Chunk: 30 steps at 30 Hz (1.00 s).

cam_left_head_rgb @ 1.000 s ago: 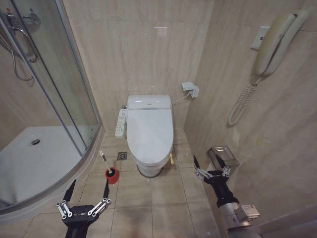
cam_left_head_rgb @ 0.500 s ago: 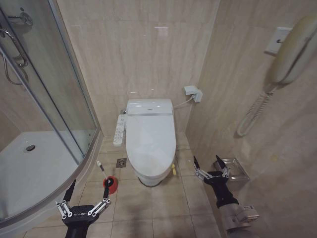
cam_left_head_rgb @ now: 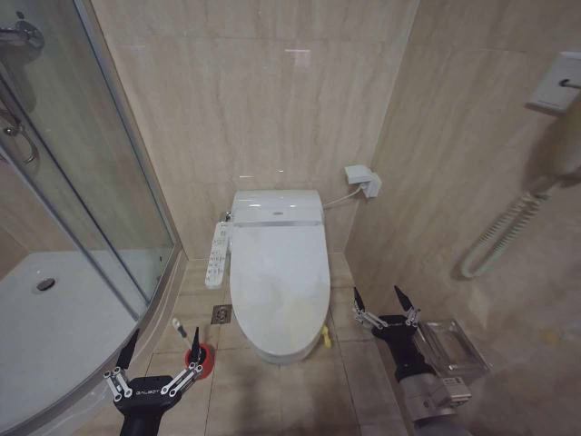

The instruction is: Open the toilet lid, clean the toilet bowl with a toilet brush, close the toilet lid, and flush.

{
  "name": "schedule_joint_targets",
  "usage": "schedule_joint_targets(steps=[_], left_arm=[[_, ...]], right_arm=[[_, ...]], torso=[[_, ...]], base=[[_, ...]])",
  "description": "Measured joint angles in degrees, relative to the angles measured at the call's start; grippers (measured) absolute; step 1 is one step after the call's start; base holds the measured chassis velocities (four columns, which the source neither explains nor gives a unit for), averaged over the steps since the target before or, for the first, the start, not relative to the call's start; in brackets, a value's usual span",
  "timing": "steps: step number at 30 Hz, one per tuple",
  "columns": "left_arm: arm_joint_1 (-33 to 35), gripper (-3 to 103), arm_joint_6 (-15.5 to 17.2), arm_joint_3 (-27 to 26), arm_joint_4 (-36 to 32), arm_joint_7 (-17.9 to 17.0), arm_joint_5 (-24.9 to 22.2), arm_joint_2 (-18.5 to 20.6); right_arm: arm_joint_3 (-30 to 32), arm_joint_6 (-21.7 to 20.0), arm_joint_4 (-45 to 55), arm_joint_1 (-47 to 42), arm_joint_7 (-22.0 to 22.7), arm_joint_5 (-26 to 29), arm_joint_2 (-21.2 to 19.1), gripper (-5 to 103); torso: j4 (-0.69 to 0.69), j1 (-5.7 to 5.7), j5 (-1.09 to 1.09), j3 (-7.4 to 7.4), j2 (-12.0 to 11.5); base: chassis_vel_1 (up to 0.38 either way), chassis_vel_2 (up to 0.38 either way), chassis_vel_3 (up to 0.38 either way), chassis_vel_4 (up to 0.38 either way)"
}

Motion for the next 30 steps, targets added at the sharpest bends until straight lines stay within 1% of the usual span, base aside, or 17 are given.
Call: schedule_joint_targets(steps=[4, 8, 9, 11, 17, 19, 20, 21, 24, 25, 28, 30], left_arm=[[0.00, 100, 0.00, 0.00, 0.00, 0.00, 0.00, 0.00], [0.00, 100, 0.00, 0.00, 0.00, 0.00, 0.00, 0.00], [0.00, 100, 0.00, 0.00, 0.00, 0.00, 0.00, 0.00], [0.00, 100, 0.00, 0.00, 0.00, 0.00, 0.00, 0.00], [0.00, 100, 0.00, 0.00, 0.00, 0.00, 0.00, -0.01], [0.00, 100, 0.00, 0.00, 0.00, 0.00, 0.00, 0.00], [0.00, 100, 0.00, 0.00, 0.00, 0.00, 0.00, 0.00], [0.00, 100, 0.00, 0.00, 0.00, 0.00, 0.00, 0.00], [0.00, 100, 0.00, 0.00, 0.00, 0.00, 0.00, 0.00], [0.00, 100, 0.00, 0.00, 0.00, 0.00, 0.00, 0.00], [0.00, 100, 0.00, 0.00, 0.00, 0.00, 0.00, 0.00], [0.00, 100, 0.00, 0.00, 0.00, 0.00, 0.00, 0.00]], right_arm=[[-0.36, 1.23, -0.73, -0.30, 0.30, -0.06, -0.02, 100], [-0.84, 5.29, -5.63, -2.35, -1.15, -1.21, 0.10, 100], [-0.84, 5.29, -5.63, -2.35, -1.15, -1.21, 0.10, 100], [-0.85, 7.11, -9.71, -2.64, -1.36, -2.68, 0.67, 100], [-1.11, 9.48, -15.05, -2.87, -1.45, -4.94, 1.14, 100], [-1.80, 11.08, -19.32, -3.05, -1.62, -6.98, 1.76, 100], [-1.80, 11.08, -19.32, -3.05, -1.62, -6.98, 1.76, 100], [-1.96, 11.71, -21.32, -2.90, -1.68, -7.78, 2.15, 100], [-2.39, 13.94, -27.87, -1.61, -1.65, -9.59, 3.03, 100], [-2.39, 13.94, -27.87, -1.61, -1.65, -9.59, 3.03, 100], [-2.68, 15.66, -33.40, 0.37, -1.52, -10.44, 3.38, 100], [-2.68, 16.40, -35.29, 1.51, -1.51, -10.70, 3.51, 100]], torso=[[0.00, 0.01, -0.01, 0.00, 0.00], [-0.01, 0.01, 0.00, 0.00, 0.00], [-0.01, 0.01, 0.00, 0.00, 0.00], [-0.02, -0.02, 0.01, -0.01, 0.00], [0.00, -0.03, 0.00, -0.01, 0.02], [-0.01, -0.03, 0.00, -0.01, 0.01], [-0.01, -0.03, 0.00, -0.01, 0.01], [0.00, -0.02, 0.01, -0.01, 0.01], [0.00, 0.00, 0.00, -0.01, 0.01], [0.00, 0.00, 0.00, -0.01, 0.01], [-0.01, -0.01, 0.00, -0.01, 0.01], [-0.01, -0.01, 0.00, -0.01, 0.01]], base=[[-0.121, 0.117, 0.108, -0.140], [-0.059, 0.049, 0.042, -0.056], [0.000, 0.000, 0.000, 0.000], [0.008, -0.025, -0.013, 0.015], [0.005, -0.017, -0.012, 0.016], [0.000, 0.000, 0.000, 0.000], [0.000, 0.000, 0.000, 0.000], [0.000, 0.000, 0.000, 0.000], [0.000, 0.000, 0.000, 0.000], [0.000, 0.000, 0.000, 0.000], [0.000, 0.000, 0.000, 0.000], [0.000, 0.000, 0.000, 0.000]])
